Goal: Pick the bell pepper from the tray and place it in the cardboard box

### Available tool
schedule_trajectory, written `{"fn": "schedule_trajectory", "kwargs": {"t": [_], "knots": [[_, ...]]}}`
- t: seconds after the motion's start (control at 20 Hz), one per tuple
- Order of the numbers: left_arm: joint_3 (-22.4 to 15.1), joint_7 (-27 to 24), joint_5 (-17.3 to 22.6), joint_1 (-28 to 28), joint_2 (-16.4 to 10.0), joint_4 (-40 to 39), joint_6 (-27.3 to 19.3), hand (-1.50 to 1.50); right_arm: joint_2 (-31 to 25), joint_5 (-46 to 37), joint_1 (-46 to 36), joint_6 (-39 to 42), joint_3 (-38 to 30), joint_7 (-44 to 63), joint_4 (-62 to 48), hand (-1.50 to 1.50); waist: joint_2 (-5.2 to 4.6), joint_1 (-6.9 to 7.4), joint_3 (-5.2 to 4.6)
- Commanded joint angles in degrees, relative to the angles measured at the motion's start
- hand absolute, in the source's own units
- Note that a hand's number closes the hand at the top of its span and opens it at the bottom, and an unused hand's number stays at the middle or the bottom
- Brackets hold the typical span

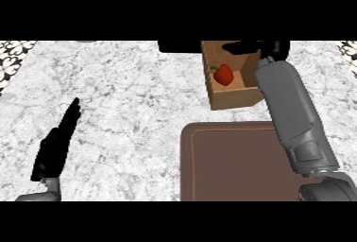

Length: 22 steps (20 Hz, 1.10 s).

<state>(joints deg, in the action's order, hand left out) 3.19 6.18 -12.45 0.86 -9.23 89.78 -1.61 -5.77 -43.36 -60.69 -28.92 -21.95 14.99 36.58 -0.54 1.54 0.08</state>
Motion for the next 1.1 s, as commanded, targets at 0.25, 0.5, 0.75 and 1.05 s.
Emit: {"fn": "schedule_trajectory", "kwargs": {"t": [0.25, 0.5, 0.75, 1.05], "knots": [[0.7, -1.3, -0.4, -0.5, 0.6, -1.5, -1.1, 0.00, -1.3, 15.0, 6.2, -3.9, -9.7, -12.0, 10.5, -1.50, 0.66, -1.88, -0.04], [3.3, -1.3, 1.9, -1.6, -2.3, -0.6, 1.6, 0.00, -7.9, 18.0, 12.9, 0.2, -11.8, -8.2, 18.6, -1.50, 0.94, -2.57, -0.09], [1.8, 0.4, 0.3, -3.2, -0.4, 1.9, -0.2, 0.00, -13.5, 25.2, 23.7, 9.2, -15.7, -9.0, 28.7, -1.50, 1.01, -2.83, -0.06], [1.1, -4.6, -0.4, -3.8, 1.2, -0.8, -0.8, 0.00, -20.2, 34.3, 35.1, 21.8, -20.1, -9.9, 36.7, -1.50, 0.72, -2.53, -0.08]]}}
